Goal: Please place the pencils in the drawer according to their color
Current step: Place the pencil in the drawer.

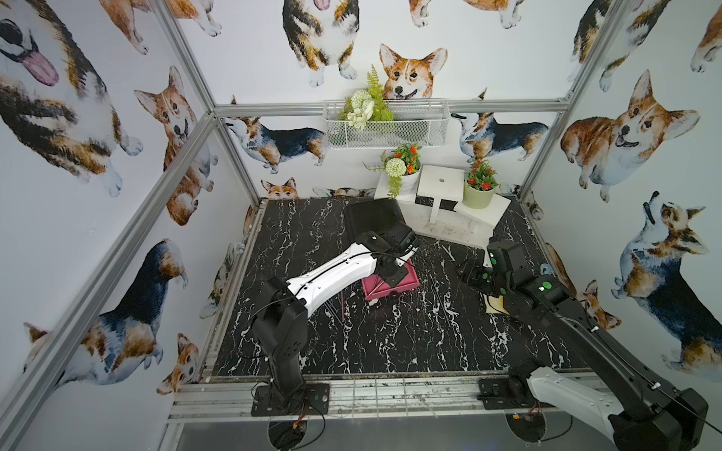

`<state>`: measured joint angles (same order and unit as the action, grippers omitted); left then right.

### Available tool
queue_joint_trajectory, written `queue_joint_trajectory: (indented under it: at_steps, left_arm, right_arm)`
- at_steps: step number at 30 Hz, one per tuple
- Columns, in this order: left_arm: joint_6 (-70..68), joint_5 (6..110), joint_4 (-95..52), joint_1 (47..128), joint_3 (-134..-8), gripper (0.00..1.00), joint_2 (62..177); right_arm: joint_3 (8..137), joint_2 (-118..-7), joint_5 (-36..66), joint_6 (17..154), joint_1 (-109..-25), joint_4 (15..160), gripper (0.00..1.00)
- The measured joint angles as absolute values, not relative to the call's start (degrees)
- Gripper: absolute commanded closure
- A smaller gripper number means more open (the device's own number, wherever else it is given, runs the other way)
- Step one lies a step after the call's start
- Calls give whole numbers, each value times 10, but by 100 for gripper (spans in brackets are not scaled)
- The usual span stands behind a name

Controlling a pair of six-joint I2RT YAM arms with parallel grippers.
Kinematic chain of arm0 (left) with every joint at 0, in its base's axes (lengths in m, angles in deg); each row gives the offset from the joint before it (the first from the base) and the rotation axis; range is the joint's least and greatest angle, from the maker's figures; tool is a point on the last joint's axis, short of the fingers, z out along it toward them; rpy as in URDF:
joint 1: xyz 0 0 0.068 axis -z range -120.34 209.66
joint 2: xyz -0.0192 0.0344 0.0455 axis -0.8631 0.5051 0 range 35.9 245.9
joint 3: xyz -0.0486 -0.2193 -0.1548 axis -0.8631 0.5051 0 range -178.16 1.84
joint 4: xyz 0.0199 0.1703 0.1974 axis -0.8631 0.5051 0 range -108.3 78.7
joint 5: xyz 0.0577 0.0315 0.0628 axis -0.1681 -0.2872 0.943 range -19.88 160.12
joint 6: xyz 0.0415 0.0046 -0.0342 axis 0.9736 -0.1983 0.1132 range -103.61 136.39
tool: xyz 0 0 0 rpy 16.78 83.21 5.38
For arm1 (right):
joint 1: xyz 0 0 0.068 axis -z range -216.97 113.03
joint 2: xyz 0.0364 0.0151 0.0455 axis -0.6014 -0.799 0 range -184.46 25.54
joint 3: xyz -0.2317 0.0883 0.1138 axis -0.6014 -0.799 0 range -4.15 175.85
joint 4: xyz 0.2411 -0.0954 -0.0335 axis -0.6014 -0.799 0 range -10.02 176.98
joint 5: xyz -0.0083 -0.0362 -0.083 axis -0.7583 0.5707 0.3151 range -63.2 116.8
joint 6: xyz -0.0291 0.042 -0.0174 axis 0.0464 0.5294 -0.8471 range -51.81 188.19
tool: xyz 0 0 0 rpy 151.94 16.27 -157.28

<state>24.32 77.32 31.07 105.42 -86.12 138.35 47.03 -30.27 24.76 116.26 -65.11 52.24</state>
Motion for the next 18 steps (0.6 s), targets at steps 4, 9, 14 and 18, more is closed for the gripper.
queue_joint_trajectory:
  at_steps: [4, 9, 14, 18]
  left_arm:
    - [254, 787, 311, 1054, -861, 100, 1387]
    - [258, 794, 307, 1053, -862, 100, 1390]
    - [257, 797, 305, 1050, -866, 100, 1403]
    - [255, 798, 300, 1050, -871, 100, 1406]
  right_arm:
    - [470, -304, 247, 1163, -651, 522, 45]
    - [469, -305, 246, 1163, -651, 523, 45]
    - [469, -305, 246, 1163, -651, 523, 44]
    - [468, -305, 246, 1163, -651, 523, 44]
